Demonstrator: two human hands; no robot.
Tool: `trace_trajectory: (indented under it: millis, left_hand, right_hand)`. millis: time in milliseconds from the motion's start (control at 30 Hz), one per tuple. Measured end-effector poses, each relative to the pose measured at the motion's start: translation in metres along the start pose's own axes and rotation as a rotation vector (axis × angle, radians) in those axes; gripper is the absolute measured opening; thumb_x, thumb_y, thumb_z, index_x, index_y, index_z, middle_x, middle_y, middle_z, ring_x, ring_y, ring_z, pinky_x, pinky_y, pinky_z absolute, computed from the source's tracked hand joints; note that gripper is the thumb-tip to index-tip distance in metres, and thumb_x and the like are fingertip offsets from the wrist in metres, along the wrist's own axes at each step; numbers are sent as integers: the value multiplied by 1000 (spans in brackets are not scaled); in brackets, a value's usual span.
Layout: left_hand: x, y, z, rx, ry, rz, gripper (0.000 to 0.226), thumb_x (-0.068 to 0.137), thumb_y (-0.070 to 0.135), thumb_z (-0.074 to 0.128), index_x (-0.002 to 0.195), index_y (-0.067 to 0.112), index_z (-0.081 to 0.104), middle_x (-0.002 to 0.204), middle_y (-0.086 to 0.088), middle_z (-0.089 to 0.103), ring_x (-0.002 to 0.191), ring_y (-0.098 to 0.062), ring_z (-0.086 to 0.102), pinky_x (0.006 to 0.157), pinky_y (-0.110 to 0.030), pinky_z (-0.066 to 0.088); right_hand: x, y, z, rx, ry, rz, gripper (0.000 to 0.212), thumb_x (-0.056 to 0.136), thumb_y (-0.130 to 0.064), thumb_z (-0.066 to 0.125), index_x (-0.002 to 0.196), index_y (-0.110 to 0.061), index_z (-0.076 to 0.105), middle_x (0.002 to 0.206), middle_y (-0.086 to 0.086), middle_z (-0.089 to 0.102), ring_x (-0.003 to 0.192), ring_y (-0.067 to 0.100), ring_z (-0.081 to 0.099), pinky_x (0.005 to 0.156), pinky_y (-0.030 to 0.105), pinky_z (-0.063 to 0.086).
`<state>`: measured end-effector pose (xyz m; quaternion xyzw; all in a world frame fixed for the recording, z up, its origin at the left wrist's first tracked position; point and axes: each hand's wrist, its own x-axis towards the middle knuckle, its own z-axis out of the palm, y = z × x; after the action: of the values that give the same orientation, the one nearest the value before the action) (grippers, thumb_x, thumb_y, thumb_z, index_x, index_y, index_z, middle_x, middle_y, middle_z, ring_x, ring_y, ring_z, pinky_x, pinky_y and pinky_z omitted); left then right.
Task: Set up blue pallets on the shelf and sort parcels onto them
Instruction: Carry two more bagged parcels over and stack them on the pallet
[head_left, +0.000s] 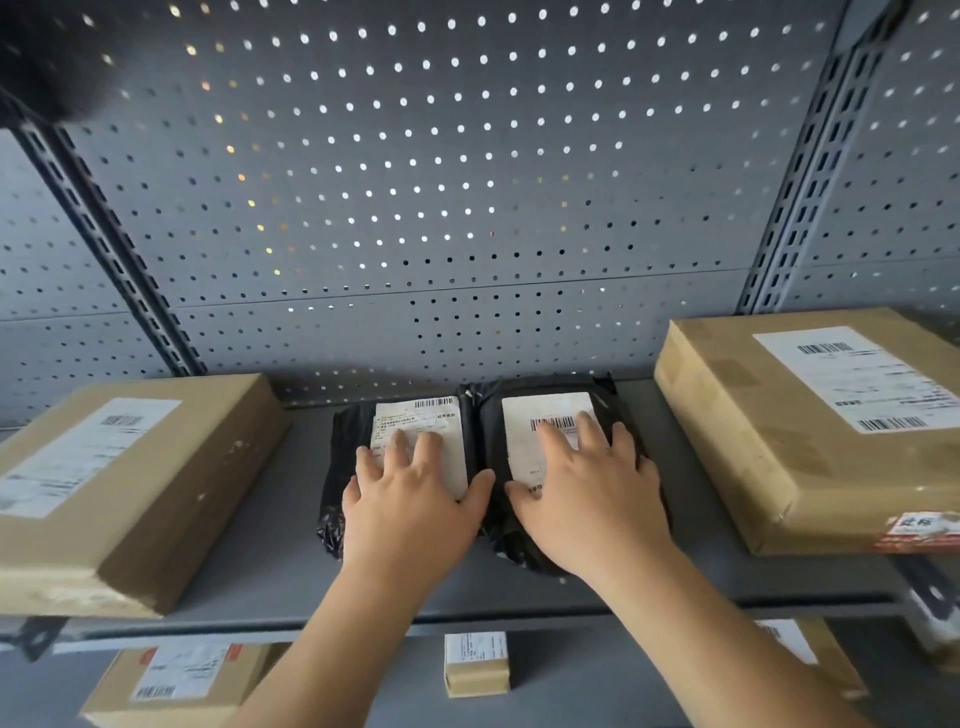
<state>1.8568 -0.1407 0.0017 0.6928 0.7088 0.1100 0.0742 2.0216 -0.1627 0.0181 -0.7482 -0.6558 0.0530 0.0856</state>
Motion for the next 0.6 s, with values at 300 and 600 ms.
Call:
trace_trajectory:
  millis: [300, 600]
  left_hand:
    - [2, -8, -6, 41, -52, 17, 69, 80, 65, 38, 145, 46, 25, 161, -1, 27, 142, -40, 28, 105, -55, 38]
    - [-13, -13, -10, 24, -62, -3, 73, 77, 62, 44, 147, 50, 26, 163, 4, 25, 129, -39, 41, 101, -51, 40]
  right_hand:
    - [-1, 0, 1, -8, 24, 39, 64, 87, -61, 51, 145, -38, 37, 160, 0, 29, 126, 40, 42, 101, 50, 38]
    - [-12, 2, -4, 10, 34, 60, 60, 85, -54, 55, 141, -38, 41, 150, -3, 36, 117, 37, 44, 92, 47, 38]
